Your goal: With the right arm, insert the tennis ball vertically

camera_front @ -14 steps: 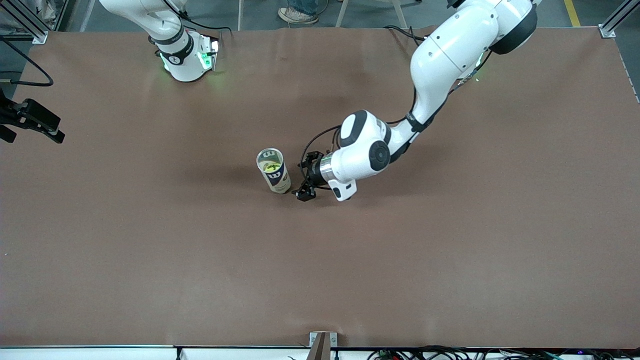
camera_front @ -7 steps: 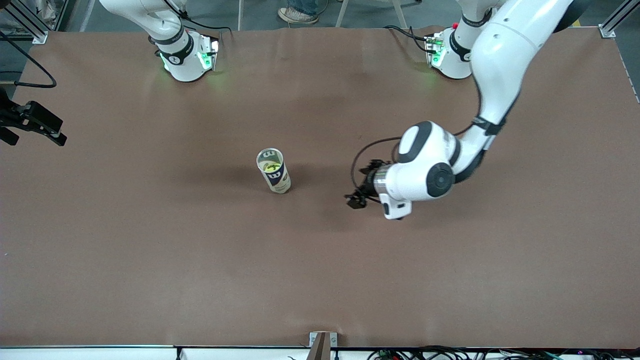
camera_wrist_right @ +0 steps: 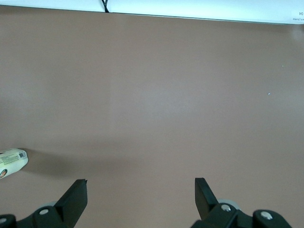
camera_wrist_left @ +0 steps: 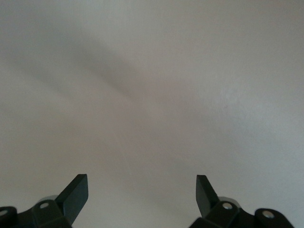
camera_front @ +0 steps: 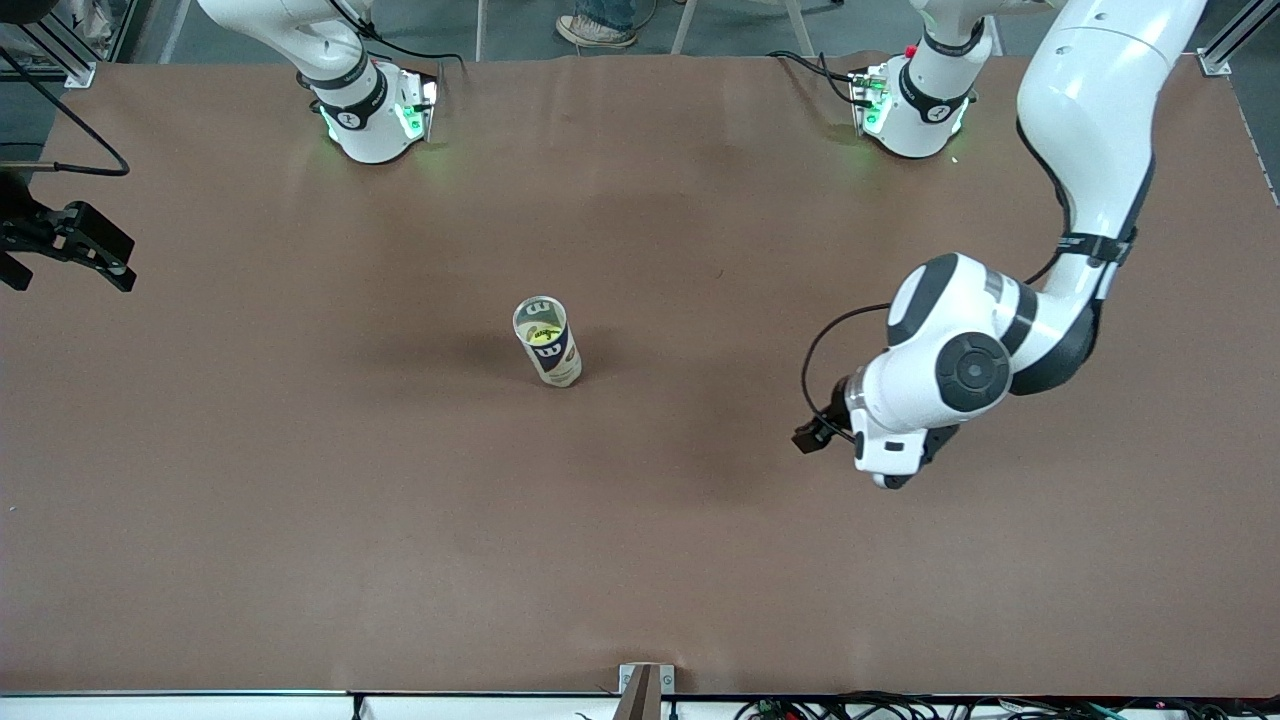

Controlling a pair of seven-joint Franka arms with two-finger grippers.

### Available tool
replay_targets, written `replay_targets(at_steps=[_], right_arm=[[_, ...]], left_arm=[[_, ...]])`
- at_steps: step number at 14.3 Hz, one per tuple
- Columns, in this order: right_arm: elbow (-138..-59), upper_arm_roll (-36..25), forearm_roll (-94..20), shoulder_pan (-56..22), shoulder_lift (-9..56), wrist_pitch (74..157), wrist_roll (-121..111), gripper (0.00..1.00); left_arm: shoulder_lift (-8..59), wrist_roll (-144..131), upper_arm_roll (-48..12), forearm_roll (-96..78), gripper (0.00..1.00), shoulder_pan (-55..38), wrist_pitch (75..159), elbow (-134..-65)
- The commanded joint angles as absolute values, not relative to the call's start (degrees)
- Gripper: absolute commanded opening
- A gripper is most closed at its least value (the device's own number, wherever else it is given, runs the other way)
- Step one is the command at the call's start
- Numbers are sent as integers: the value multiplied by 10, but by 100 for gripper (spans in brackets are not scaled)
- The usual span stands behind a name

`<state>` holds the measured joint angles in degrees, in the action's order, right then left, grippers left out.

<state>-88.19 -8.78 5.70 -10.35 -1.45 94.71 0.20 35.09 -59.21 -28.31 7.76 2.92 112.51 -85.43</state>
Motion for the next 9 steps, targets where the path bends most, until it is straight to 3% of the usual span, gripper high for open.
replay_targets(at_steps=[1,4,6,9], right_arm=[[-899,-88,66,-103,-31,956,2,100],[-899,-92,45,-94,-31,956,3,100],[-900,-94,7,-77,-32,955,4,100],[-899,-93,-11,-69,-32,957,4,100]], left_arm=[[308,-447,-286,87,100,75,1100,-860],[267,-341,-261,87,100,87,1068,-860],[234,-254,-214,63,100,69,1028,-858],[210,-154,-103,4,100,8,940,-799]])
